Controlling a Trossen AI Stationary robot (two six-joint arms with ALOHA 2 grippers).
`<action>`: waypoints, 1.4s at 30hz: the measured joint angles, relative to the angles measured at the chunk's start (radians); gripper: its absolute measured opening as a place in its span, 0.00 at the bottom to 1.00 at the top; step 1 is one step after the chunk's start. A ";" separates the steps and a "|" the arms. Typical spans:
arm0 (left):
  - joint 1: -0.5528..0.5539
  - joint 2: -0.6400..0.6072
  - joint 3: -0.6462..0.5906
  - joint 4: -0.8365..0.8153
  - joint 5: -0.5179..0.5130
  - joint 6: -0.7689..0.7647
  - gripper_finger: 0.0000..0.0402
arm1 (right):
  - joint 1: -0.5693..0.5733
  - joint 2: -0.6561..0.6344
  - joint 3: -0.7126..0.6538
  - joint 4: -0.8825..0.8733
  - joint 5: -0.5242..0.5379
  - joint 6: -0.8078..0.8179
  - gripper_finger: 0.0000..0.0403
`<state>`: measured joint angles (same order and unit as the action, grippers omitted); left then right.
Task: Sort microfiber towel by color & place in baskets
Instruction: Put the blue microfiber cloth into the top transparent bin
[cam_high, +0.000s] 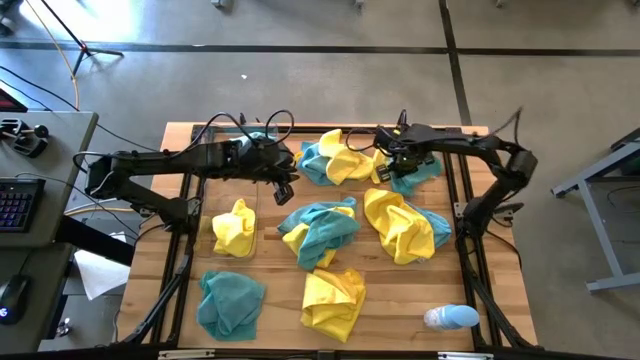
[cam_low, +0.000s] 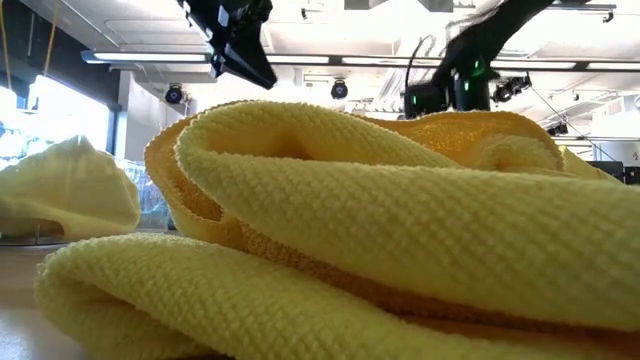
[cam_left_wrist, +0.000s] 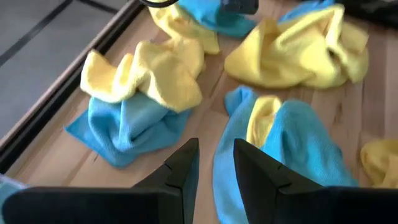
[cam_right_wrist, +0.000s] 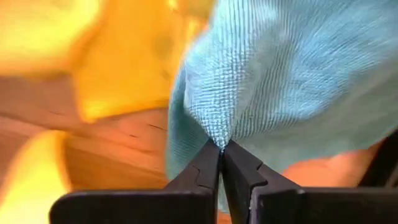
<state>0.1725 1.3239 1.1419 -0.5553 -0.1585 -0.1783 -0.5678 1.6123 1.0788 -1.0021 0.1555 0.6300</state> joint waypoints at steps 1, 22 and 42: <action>0.000 0.000 0.000 0.012 0.000 0.000 0.22 | 0.011 -0.026 0.015 -0.008 0.012 0.000 0.01; 0.021 0.000 0.001 0.508 0.047 0.124 0.23 | 0.271 -0.304 0.461 0.085 0.143 -0.125 0.00; 0.016 0.040 0.172 0.483 0.148 0.261 0.58 | 0.415 -0.153 0.461 0.457 -0.038 -0.388 0.00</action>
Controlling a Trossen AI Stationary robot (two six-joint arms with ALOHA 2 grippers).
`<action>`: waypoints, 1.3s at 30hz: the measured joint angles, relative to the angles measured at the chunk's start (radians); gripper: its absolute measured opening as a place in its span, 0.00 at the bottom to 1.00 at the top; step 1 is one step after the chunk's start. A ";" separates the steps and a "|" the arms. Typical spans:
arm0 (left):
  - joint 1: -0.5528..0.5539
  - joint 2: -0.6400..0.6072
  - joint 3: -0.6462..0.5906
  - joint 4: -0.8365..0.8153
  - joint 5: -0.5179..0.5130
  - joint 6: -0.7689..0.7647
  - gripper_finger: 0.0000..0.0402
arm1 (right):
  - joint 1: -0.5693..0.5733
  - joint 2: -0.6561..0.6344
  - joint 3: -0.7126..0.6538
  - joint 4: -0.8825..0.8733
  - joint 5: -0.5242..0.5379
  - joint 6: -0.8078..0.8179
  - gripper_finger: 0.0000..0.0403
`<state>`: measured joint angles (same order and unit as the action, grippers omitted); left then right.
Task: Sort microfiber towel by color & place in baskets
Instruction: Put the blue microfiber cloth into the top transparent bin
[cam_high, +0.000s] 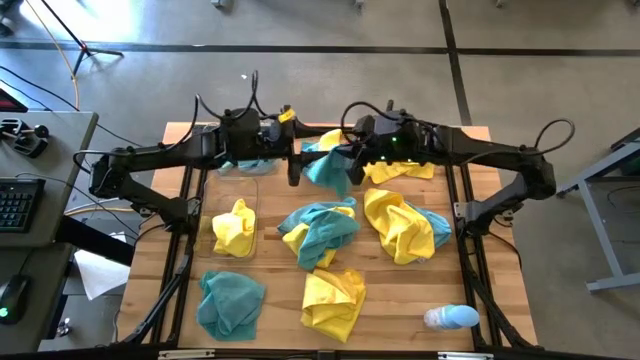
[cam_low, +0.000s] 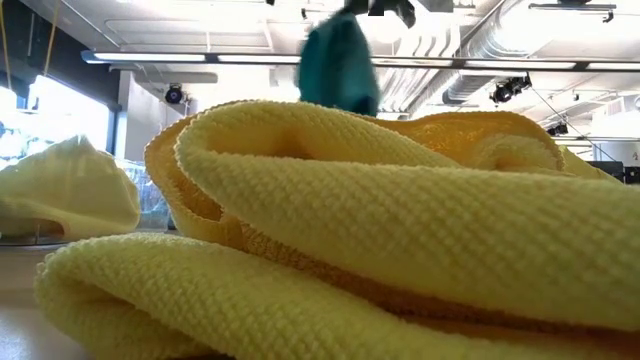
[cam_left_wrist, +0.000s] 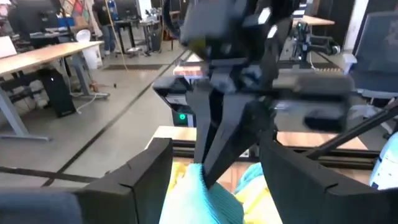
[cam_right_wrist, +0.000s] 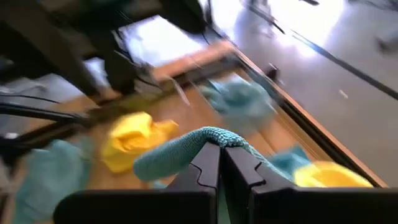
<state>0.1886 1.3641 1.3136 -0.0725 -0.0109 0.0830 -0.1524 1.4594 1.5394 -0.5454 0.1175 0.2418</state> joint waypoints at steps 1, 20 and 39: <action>0.000 0.005 0.000 -0.014 -0.001 0.000 0.59 | 0.002 0.001 0.000 0.024 -0.022 -0.015 0.00; 0.010 0.090 -0.002 -0.170 -0.005 -0.132 0.58 | 0.003 -0.007 0.017 0.126 -0.068 -0.073 0.00; 0.124 0.005 -0.002 -0.341 -0.097 -0.129 0.01 | 0.000 -0.008 0.017 -0.031 0.130 -0.002 0.14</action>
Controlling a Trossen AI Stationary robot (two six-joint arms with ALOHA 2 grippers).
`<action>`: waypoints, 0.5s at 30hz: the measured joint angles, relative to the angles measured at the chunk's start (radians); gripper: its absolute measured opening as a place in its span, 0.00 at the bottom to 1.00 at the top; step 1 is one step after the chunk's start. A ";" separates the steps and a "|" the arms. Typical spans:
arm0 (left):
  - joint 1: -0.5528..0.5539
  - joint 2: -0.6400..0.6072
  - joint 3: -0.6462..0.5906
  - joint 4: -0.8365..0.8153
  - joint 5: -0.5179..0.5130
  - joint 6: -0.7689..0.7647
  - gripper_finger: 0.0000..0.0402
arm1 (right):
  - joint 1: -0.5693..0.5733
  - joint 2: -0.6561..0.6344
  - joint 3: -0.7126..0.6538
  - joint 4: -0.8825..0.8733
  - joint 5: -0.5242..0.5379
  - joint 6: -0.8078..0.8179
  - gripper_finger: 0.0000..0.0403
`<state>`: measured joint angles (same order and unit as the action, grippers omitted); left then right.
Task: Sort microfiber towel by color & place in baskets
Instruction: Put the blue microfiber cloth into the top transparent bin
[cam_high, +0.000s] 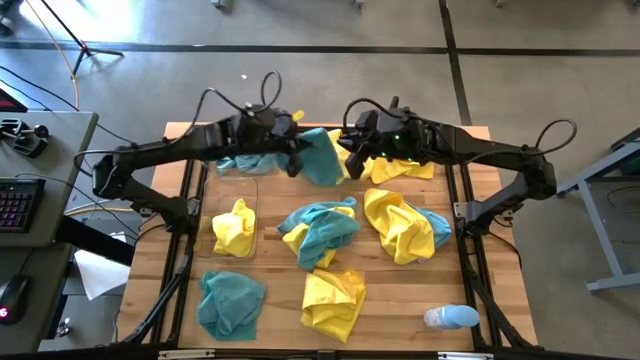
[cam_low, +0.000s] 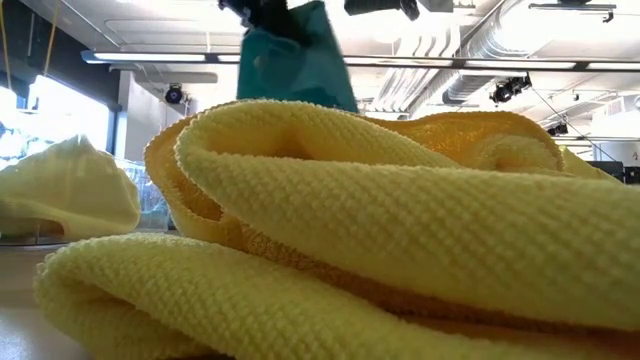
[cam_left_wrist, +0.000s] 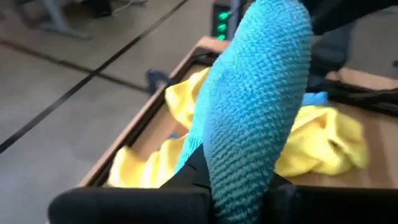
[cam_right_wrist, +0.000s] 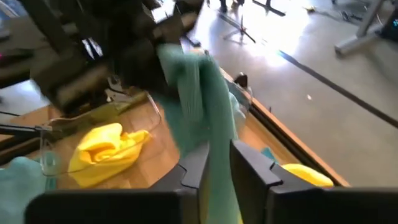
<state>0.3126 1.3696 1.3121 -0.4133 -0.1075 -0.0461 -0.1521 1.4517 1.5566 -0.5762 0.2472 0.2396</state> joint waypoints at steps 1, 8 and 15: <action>0.016 -0.016 0.000 -0.027 -0.014 -0.008 0.01 | -0.002 0.000 0.000 -0.013 0.005 0.012 0.16; 0.157 -0.147 0.001 -0.244 -0.189 -0.059 0.00 | -0.005 0.012 0.000 -0.137 0.059 0.075 0.26; 0.304 -0.255 0.001 -0.374 -0.202 -0.037 0.00 | -0.005 0.051 0.000 -0.178 0.079 0.119 0.28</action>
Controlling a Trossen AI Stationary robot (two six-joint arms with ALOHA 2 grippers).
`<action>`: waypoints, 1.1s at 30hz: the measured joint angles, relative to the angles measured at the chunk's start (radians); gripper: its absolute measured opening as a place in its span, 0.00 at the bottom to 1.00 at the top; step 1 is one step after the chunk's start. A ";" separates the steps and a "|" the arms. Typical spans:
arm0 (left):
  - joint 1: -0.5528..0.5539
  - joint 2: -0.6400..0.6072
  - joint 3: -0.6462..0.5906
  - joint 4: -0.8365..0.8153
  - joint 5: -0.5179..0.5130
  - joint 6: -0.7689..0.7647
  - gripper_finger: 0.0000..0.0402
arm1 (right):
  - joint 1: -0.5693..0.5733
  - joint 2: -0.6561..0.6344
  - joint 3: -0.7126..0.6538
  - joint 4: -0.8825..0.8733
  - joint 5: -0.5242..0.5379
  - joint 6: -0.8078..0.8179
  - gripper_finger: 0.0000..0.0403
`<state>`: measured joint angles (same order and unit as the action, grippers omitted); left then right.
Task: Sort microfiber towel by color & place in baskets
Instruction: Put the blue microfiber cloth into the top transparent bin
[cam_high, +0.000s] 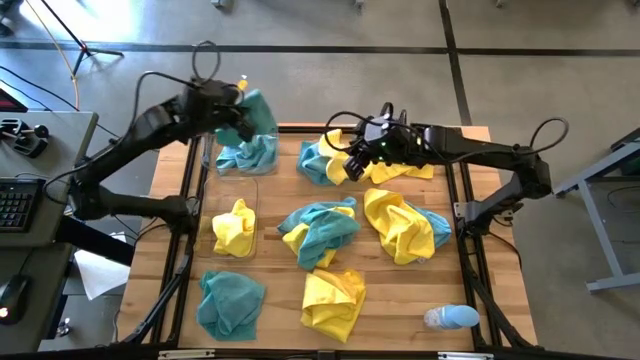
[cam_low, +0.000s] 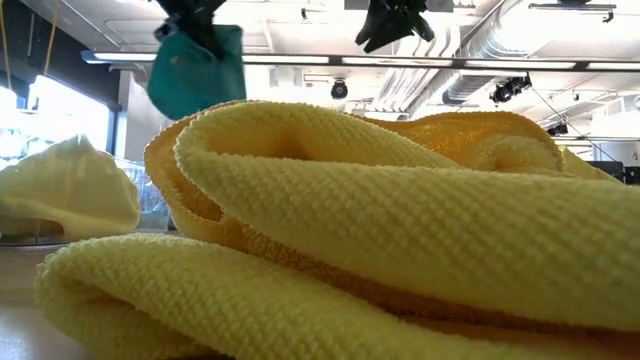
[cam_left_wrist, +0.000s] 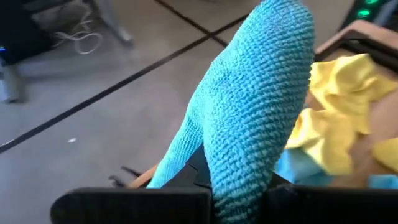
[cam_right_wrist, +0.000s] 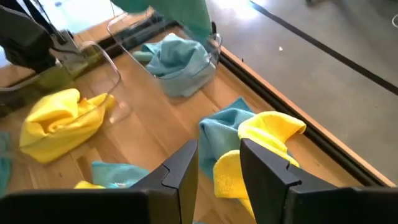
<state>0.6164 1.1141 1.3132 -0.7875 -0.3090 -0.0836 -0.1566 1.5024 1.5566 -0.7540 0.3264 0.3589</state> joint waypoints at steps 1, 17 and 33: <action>0.016 -0.009 0.000 -0.012 -0.002 0.006 0.00 | 0.000 0.008 0.000 0.001 0.001 0.000 0.28; 0.131 0.084 -0.129 -0.111 0.073 -0.096 0.00 | 0.000 0.140 0.000 -0.014 -0.006 0.039 0.28; 0.220 0.222 -0.470 0.280 0.141 -0.360 0.00 | 0.067 0.140 0.000 -0.084 -0.015 0.134 0.28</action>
<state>0.8365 1.3358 0.8430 -0.5077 -0.1676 -0.4441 -0.0900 1.6424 1.5566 -0.8385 0.3110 0.4928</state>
